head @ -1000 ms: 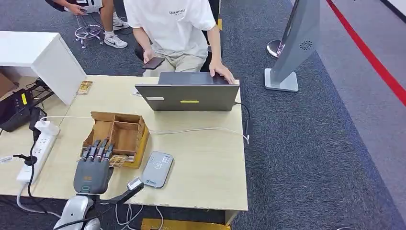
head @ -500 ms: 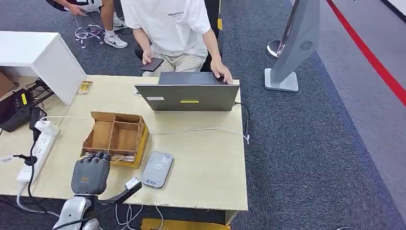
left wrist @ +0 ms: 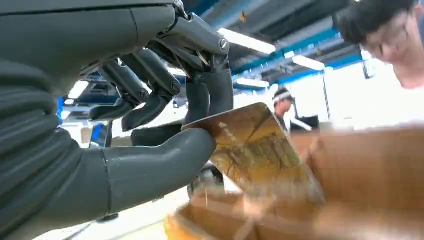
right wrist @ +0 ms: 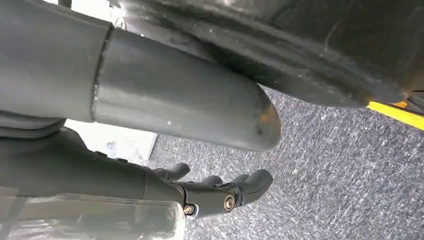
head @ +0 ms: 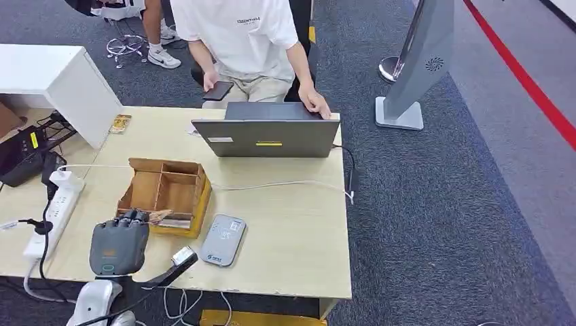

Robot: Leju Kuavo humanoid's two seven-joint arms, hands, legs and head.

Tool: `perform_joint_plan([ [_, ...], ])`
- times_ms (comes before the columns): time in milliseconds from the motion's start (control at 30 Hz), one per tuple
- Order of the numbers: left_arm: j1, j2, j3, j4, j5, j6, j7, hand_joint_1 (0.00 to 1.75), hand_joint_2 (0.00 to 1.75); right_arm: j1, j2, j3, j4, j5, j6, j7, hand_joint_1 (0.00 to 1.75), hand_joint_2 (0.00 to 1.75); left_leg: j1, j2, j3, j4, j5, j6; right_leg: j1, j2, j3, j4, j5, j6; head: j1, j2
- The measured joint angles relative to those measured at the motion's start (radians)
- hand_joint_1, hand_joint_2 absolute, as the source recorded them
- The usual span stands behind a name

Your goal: Pass the card to the sensor for recognition and then transmit it.

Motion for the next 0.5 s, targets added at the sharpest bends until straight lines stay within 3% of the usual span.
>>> perform_joint_plan([
  [300, 0.008, 0.063, -0.063, -0.301, 0.013, -0.174, 0.063, 1.75, 1.75, 0.005, 0.001, 0.0, 0.003, -0.023, 0.0, 0.002, 0.0, 0.0, 0.0, 0.0, 0.0, 0.0, 0.0, 0.0, 0.0, 0.0, 0.0, 0.0, 0.0, 0.0, 0.0, 0.0],
  [500, -0.143, 0.072, -0.09, -0.346, -0.002, -0.18, 0.1, 1.75, 1.75, 0.006, 0.002, 0.019, 0.005, 0.017, 0.0, 0.027, 0.0, 0.0, 0.0, -0.002, 0.0, 0.0, 0.001, 0.0, 0.0, -0.001, 0.0, 0.0, 0.001, 0.0, 0.0, 0.0],
])
